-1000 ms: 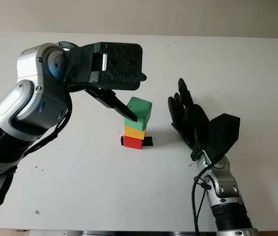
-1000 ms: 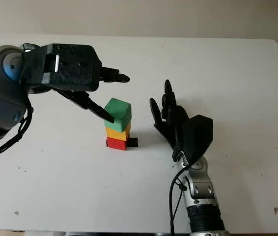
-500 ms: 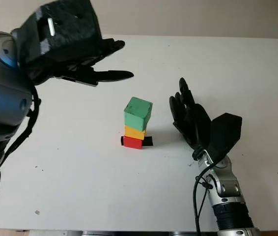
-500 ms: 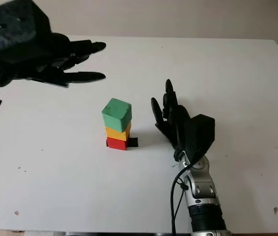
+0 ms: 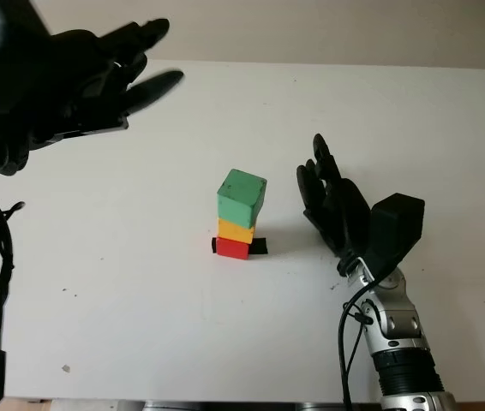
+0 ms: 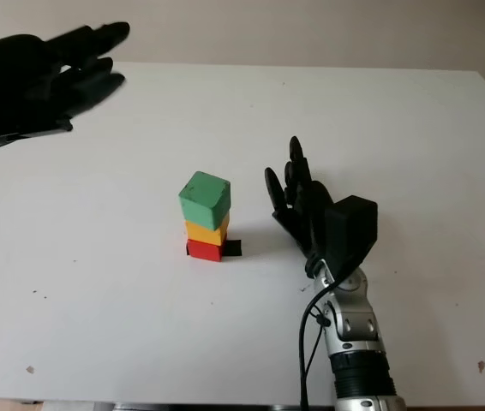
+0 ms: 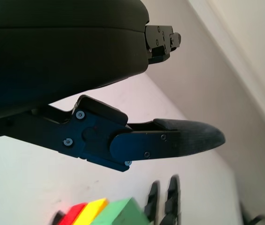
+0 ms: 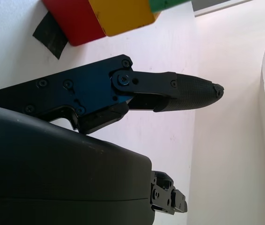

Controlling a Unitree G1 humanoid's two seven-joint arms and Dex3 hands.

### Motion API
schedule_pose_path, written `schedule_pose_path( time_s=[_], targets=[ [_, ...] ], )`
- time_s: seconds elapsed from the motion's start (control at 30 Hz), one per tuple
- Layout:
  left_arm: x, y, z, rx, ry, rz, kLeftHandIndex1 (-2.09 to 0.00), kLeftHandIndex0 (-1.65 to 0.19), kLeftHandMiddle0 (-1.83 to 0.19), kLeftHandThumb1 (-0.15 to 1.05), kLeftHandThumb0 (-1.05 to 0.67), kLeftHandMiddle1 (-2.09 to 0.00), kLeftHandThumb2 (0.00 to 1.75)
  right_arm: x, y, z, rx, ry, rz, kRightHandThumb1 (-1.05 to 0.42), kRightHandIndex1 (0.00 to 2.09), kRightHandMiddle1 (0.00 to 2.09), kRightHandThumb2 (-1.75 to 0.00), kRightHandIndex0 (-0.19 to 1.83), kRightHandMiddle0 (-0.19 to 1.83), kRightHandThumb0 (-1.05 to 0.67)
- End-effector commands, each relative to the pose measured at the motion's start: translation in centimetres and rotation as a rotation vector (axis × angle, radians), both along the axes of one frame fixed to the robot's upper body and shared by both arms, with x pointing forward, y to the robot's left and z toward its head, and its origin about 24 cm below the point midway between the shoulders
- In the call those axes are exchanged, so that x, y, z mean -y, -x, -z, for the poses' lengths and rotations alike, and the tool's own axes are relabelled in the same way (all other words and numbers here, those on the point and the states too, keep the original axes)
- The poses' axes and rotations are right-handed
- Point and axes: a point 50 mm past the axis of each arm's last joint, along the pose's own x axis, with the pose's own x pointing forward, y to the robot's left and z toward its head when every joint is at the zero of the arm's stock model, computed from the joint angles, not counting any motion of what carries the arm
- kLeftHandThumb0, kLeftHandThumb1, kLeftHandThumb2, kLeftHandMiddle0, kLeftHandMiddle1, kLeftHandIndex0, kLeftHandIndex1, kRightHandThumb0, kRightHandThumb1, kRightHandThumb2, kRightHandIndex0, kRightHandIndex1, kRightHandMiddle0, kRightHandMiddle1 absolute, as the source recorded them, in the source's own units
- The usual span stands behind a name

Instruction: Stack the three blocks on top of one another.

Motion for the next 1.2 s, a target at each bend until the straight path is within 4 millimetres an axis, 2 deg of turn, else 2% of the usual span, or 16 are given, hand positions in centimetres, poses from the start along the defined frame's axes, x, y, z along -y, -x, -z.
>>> schedule_pose_path(
  time_s=[0.0,0.07,0.17,0.3,0.4,0.5,0.67,1.17],
  targets=[
    [-1.1,0.0,1.5,0.021,0.102,-0.049,-0.04,0.16,0.18,1.05,-0.72,-0.03,0.56,0.6,-0.3,-0.7,0.026,0.003,0.012,-1.05,0.00,0.03,-0.46,-0.19,-0.19,-0.74],
    [-1.6,0.0,3.1,0.033,0.163,-0.080,-0.01,0.18,0.19,1.05,-0.71,-0.01,0.58,0.8,-0.3,-0.8,0.022,-0.003,0.021,-1.05,0.00,0.03,-0.46,-0.19,-0.19,-0.75],
    [-2.0,-0.3,7.6,0.062,0.242,-0.155,0.00,0.19,0.19,1.05,-0.72,0.00,0.55,1.2,-0.5,-1.1,0.040,-0.030,0.030,-1.05,0.00,0.01,-0.46,-0.19,-0.19,-0.72],
    [-1.4,-0.9,12.6,0.073,0.268,-0.227,0.00,0.19,0.19,1.05,-0.72,0.00,0.58,1.4,-0.7,-1.4,0.052,-0.021,0.044,-1.05,0.00,0.00,-0.46,-0.19,-0.19,-0.72],
    [-0.7,-1.1,15.2,0.052,0.307,-0.239,0.00,0.19,0.19,1.05,-0.71,0.00,0.62,1.5,-0.8,-1.7,0.058,-0.010,0.053,-1.05,0.00,0.02,-0.47,-0.19,-0.19,-0.72],
    [-0.1,-1.2,16.5,0.045,0.359,-0.224,0.00,0.19,0.19,1.05,-0.70,0.00,0.67,1.6,-0.9,-1.9,0.073,-0.002,0.058,-1.05,0.00,0.02,-0.48,-0.19,-0.19,-0.73],
    [0.7,-1.5,17.6,0.049,0.433,-0.205,0.00,0.19,0.19,1.05,-0.75,0.00,0.64,1.7,-1.0,-1.9,0.081,0.003,0.058,-1.05,0.00,0.00,-0.50,-0.19,-0.19,-0.72],
    [1.1,-1.0,17.7,0.042,0.503,-0.189,0.00,0.19,0.19,1.05,-0.77,0.00,0.66,1.2,-0.5,-1.4,0.053,-0.002,0.072,-1.05,0.00,0.00,-0.51,-0.19,-0.19,-0.70]
  ],
)
